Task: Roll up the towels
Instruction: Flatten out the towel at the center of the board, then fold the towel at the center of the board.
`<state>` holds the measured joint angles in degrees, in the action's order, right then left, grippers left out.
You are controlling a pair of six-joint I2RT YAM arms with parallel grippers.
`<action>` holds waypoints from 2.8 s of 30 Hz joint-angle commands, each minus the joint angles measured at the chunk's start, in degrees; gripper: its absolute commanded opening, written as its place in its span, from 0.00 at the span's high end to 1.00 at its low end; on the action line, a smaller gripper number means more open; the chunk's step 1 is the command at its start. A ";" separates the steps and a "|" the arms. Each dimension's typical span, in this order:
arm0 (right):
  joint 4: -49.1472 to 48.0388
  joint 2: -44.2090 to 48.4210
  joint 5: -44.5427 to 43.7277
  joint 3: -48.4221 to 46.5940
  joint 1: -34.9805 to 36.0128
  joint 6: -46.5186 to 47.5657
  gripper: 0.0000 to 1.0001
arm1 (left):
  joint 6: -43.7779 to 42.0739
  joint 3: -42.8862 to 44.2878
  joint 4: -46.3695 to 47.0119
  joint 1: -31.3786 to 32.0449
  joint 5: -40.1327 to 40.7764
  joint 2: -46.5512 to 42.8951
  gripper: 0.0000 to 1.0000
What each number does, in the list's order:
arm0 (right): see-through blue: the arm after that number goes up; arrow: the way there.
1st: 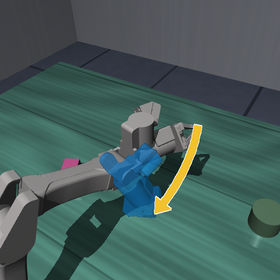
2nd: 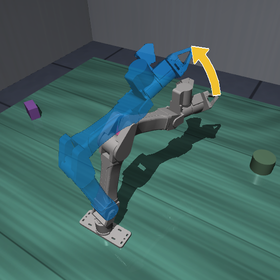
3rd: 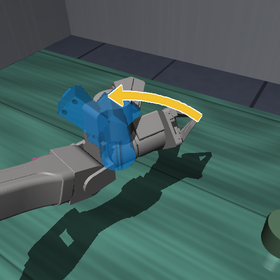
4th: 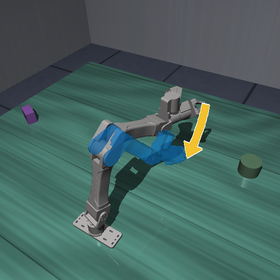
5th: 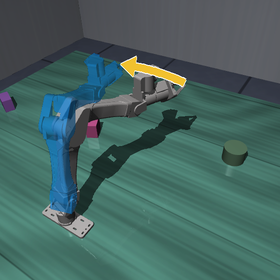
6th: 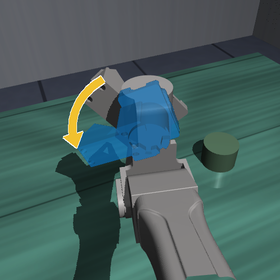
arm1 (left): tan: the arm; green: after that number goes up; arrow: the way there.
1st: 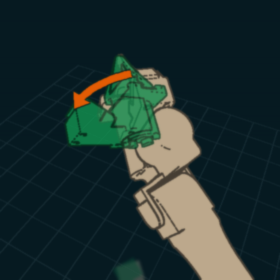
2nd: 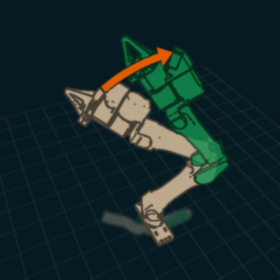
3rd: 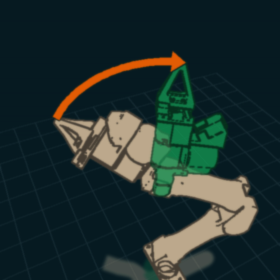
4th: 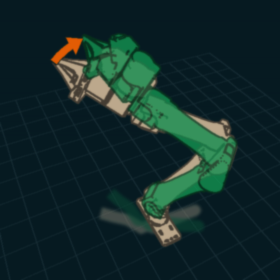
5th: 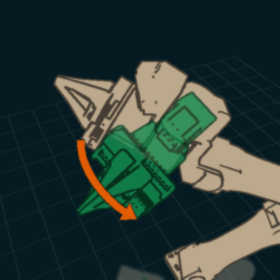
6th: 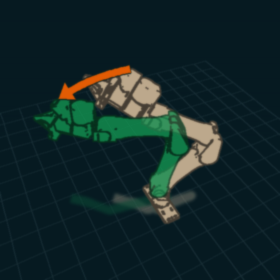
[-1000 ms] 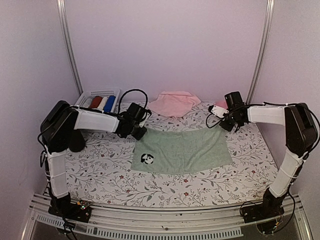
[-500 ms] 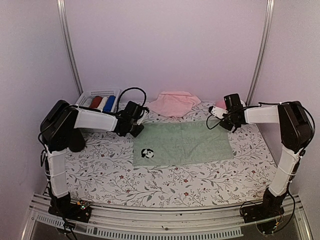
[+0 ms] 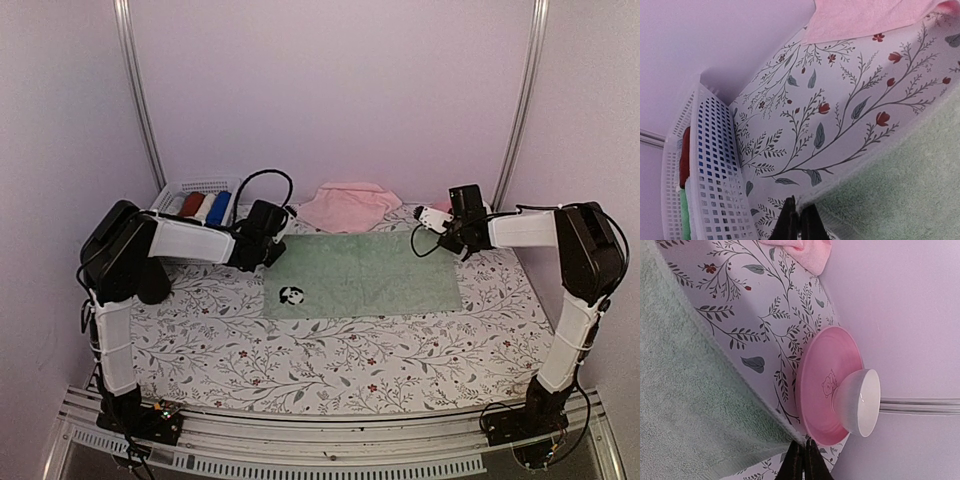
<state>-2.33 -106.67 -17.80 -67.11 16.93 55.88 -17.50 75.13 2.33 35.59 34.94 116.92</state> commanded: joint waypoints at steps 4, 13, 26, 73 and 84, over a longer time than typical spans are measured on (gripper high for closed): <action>-0.37 7.64 5.23 7.25 -0.32 5.50 0.98 | -3.83 -5.60 0.77 2.39 0.42 -6.85 1.00; 3.62 19.99 10.79 16.62 -0.72 9.59 0.98 | -1.03 -9.54 -7.00 7.33 -0.49 -12.14 1.00; 8.41 28.82 13.72 25.75 -0.84 12.81 0.98 | 8.38 -12.74 -21.81 11.23 5.02 -11.48 1.00; 7.22 23.98 10.01 33.14 2.73 10.92 0.98 | 13.42 -16.46 -27.64 18.57 -3.35 -14.77 1.00; 7.50 25.92 9.74 33.37 2.59 11.83 0.98 | 14.42 -17.13 -28.60 18.63 -3.79 -15.61 1.00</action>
<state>5.72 -82.30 -7.38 -33.98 19.44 67.51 -4.25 58.76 -24.82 53.32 31.51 102.85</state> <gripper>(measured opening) 0.021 0.009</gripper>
